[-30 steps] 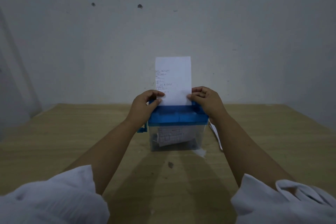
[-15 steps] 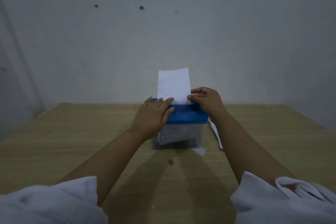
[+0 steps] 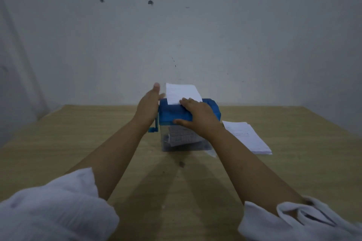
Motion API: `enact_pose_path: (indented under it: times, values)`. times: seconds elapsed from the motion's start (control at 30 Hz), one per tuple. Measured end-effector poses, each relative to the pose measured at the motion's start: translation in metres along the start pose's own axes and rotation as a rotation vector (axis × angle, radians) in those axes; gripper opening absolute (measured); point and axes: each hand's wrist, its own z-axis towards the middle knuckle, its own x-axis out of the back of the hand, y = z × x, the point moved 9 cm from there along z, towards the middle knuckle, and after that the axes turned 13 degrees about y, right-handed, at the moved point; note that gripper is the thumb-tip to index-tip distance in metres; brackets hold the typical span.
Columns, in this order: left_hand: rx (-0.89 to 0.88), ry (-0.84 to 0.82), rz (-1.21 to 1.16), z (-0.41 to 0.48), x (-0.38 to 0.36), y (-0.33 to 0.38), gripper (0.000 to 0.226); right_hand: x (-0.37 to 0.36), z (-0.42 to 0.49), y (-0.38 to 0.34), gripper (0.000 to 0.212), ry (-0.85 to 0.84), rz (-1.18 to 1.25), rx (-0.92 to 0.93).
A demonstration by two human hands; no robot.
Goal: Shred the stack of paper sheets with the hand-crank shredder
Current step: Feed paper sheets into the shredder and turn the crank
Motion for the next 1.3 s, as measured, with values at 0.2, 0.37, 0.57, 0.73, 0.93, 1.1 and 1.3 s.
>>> enact_pose_path:
  times: [0.2,0.37,0.57,0.73,0.93,1.1,1.3]
  values:
    - [0.564,0.054,-0.226,-0.045,-0.002,-0.052,0.054,-0.002,-0.002,0.001,0.067,0.027,-0.003,0.002]
    - [0.768,-0.075,-0.242,-0.038,-0.021,-0.059,0.074,-0.003,-0.001,0.002,0.066,0.023,-0.023,-0.001]
    - [0.756,-0.149,-0.053,-0.009,-0.028,-0.067,0.096,-0.003,-0.001,0.002,0.063,0.01,-0.027,0.01]
    - [0.704,-0.11,-0.13,0.002,-0.025,-0.063,0.08,-0.004,-0.001,0.003,0.063,-0.014,-0.006,0.011]
    - [0.756,-0.115,-0.283,0.004,-0.029,-0.061,0.041,-0.004,-0.002,0.002,0.063,-0.014,-0.01,0.009]
    - [0.68,-0.134,-0.282,0.016,-0.03,-0.066,0.036,-0.003,-0.004,0.002,0.064,-0.006,-0.018,0.006]
    - [0.659,-0.123,-0.325,0.026,-0.032,-0.07,0.043,-0.002,-0.004,0.002,0.066,-0.005,-0.02,0.002]
